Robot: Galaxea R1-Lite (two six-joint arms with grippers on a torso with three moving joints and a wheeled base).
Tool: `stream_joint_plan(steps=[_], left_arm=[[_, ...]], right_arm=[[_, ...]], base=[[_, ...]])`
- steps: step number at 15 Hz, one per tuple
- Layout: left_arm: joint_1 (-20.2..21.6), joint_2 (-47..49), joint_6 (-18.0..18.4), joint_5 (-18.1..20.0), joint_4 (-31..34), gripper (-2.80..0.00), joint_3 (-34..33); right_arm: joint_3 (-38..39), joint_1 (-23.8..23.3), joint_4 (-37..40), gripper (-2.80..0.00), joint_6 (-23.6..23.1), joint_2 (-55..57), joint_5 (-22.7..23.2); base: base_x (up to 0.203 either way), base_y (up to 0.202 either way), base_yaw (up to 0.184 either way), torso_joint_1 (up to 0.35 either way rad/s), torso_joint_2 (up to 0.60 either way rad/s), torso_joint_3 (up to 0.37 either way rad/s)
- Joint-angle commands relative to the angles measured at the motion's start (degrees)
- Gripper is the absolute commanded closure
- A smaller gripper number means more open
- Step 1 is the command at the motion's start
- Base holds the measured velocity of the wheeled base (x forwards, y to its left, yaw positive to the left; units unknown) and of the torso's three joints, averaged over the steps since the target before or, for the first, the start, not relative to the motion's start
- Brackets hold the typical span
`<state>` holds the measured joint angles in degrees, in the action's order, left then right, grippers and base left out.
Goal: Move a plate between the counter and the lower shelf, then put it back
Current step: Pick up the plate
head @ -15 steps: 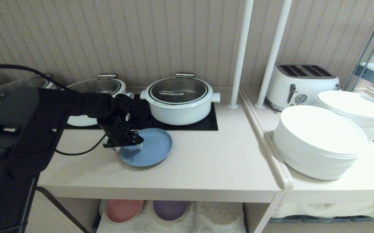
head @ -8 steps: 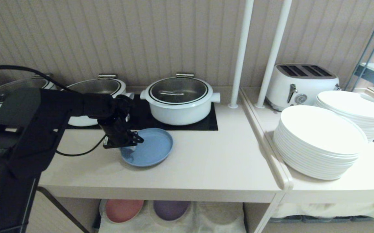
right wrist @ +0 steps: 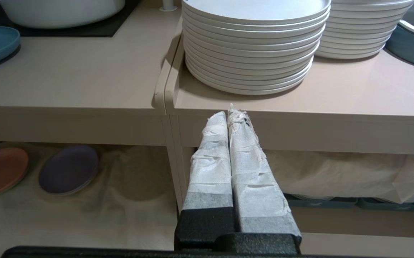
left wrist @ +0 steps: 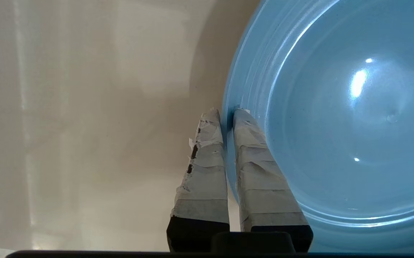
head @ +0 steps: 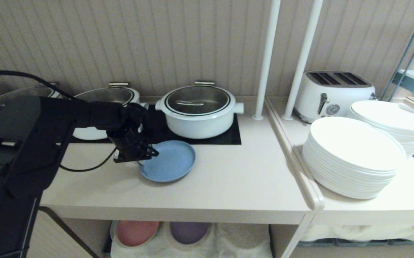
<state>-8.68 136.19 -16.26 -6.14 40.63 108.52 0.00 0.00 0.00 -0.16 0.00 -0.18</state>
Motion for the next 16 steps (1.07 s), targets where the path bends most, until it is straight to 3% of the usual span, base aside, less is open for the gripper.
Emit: stream_joint_plan(steps=[1,6,13,16], left_arm=[[-0.02,-0.37,-0.16,-0.05,0.37,0.0,0.02],[-0.21,-2.8,-3.55,0.26,0.92,0.0,-0.83],[-0.98,-8.45,-4.5,0.52,1.06,0.0,-6.49],[-2.01,-10.68,-9.12,1.82,1.1,0.0,-8.55]], right_arm=[[0.0,0.0,0.0,0.0,-0.02,0.09,0.01],[0.0,0.0,0.0,0.0,-0.02,0.09,0.01],[0.0,0.0,0.07,0.0,-0.02,0.0,0.01],[0.0,0.0,0.07,0.0,-0.02,0.0,0.01]], base=[[0.0,0.0,0.0,0.0,0.0,0.0],[0.0,0.0,0.0,0.0,0.0,0.0],[0.0,0.0,0.0,0.0,0.0,0.0],[0.0,0.0,0.0,0.0,0.0,0.0]])
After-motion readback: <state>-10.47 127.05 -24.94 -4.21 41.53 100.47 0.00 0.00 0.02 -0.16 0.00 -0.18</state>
